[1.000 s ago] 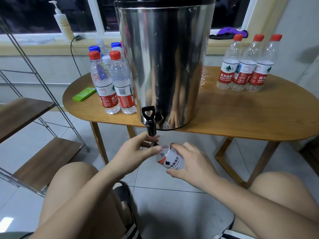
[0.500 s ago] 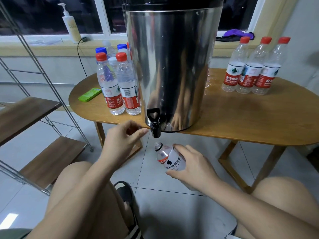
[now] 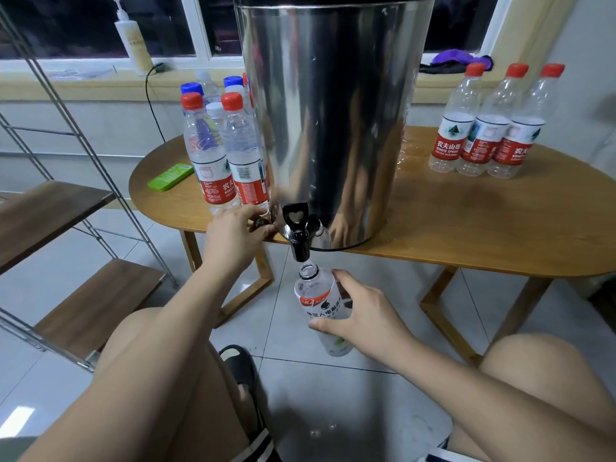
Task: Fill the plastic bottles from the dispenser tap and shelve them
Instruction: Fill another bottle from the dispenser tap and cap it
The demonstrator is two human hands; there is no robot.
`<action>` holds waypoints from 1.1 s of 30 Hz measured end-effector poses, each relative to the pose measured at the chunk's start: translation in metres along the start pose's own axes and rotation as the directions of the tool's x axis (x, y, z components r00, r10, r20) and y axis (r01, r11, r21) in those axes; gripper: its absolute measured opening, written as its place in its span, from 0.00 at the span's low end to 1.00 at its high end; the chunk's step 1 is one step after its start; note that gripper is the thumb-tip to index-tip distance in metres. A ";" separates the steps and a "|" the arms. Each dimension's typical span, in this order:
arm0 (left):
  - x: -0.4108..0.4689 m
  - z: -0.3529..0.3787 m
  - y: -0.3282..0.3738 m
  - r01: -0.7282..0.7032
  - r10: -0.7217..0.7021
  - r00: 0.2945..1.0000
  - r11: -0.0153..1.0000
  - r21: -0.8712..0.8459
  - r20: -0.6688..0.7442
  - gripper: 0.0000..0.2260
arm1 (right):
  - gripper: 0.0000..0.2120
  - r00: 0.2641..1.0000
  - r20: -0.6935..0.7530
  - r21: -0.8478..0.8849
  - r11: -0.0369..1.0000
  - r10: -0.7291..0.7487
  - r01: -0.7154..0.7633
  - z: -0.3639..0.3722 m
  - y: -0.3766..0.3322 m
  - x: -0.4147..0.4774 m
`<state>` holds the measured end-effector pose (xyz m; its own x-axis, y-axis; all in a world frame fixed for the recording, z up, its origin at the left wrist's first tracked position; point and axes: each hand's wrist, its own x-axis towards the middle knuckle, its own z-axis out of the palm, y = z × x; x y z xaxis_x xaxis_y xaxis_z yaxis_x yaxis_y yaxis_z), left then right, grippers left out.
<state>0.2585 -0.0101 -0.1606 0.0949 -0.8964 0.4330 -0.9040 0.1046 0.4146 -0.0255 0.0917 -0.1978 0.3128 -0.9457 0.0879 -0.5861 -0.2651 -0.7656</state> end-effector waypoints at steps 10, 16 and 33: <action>-0.054 -0.049 0.058 -0.049 -0.050 0.976 0.897 -0.439 -0.210 0.10 | 0.30 1.000 0.006 0.047 0.998 0.029 -0.029 0.003 -0.004 0.004; -0.075 -0.060 0.085 -0.192 0.167 0.981 0.739 -0.645 -0.101 0.12 | 0.34 0.999 0.013 0.026 0.999 0.044 -0.044 0.006 -0.004 0.006; -0.079 -0.063 0.089 -0.259 0.258 0.962 0.783 -0.566 -0.084 0.05 | 0.34 0.996 0.053 0.052 0.995 0.077 -0.080 0.013 -0.003 0.010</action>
<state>0.1963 0.0971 -0.1077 -0.1069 -0.7994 0.5912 -0.4961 0.5581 0.6651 -0.0109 0.0852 -0.2024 0.3061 -0.9520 -0.0052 -0.5693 -0.1787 -0.8025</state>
